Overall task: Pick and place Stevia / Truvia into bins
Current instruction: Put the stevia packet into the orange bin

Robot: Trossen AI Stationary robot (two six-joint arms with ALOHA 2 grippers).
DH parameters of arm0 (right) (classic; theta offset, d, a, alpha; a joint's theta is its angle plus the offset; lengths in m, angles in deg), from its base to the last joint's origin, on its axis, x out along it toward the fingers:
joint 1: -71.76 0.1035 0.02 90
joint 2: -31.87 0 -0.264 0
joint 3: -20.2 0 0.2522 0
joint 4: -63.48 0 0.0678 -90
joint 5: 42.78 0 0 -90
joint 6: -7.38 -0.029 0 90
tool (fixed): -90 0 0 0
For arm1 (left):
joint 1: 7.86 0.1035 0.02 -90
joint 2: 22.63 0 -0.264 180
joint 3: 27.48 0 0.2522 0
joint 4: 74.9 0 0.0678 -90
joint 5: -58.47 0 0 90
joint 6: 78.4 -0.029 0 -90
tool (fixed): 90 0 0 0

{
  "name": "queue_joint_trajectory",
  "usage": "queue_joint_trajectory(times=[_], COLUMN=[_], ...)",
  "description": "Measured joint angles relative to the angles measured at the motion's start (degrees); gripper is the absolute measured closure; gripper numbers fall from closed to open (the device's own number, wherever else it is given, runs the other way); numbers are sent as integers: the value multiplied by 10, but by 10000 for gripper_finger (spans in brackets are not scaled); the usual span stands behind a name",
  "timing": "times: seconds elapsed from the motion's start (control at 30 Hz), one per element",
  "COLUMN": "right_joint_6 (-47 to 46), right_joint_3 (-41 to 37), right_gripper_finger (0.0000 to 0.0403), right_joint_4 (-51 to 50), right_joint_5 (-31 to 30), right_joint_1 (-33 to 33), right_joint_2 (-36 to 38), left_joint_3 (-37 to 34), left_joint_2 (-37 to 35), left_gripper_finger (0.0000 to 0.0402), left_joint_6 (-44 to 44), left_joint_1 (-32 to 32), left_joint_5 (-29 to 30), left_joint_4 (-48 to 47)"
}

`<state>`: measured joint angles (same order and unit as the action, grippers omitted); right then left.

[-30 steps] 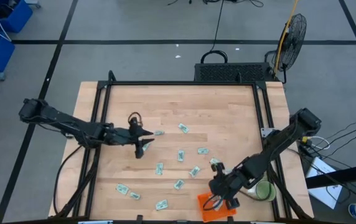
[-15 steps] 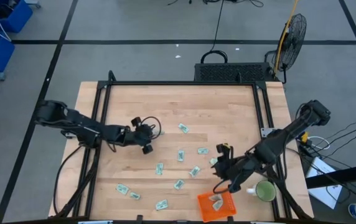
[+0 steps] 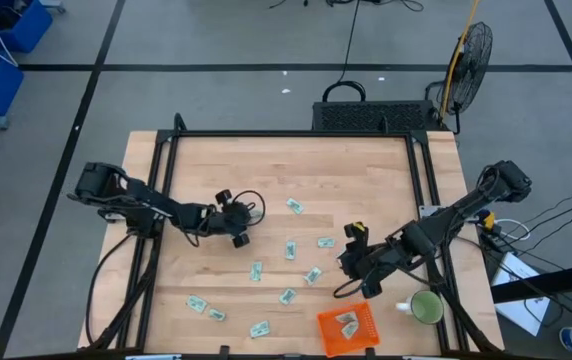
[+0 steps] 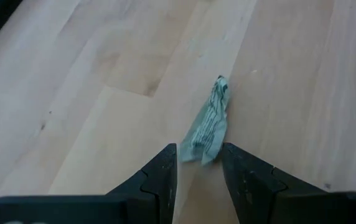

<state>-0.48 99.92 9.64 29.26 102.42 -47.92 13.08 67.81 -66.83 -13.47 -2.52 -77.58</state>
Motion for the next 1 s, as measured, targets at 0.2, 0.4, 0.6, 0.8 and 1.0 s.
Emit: queue_joint_trajectory(times=[0.2, 0.4, 0.6, 0.8, 1.0], right_joint_6=[-1, 0, 66, 182, 232], right_joint_3=[-38, -70, -120, -199, -292], right_gripper_finger=[305, 303, 268, 219, 211], right_joint_4=[24, 61, 174, 440, 695], right_joint_5=[-1, -43, -48, -61, -39], right_joint_1=[-16, -26, -46, -92, -141], right_joint_2=[0, 0, 0, 0, -2], left_joint_3=[1, 0, 44, 166, 243], left_joint_2=[17, 17, 17, 16, 16], left_gripper_finger=[279, 383, 395, 396, 394], left_joint_6=[-6, -10, -33, -95, -121], left_joint_1=[16, 19, -2, -34, -43], left_joint_5=[-9, -43, -83, -84, -84], left_joint_4=[21, 45, 63, -9, -27])
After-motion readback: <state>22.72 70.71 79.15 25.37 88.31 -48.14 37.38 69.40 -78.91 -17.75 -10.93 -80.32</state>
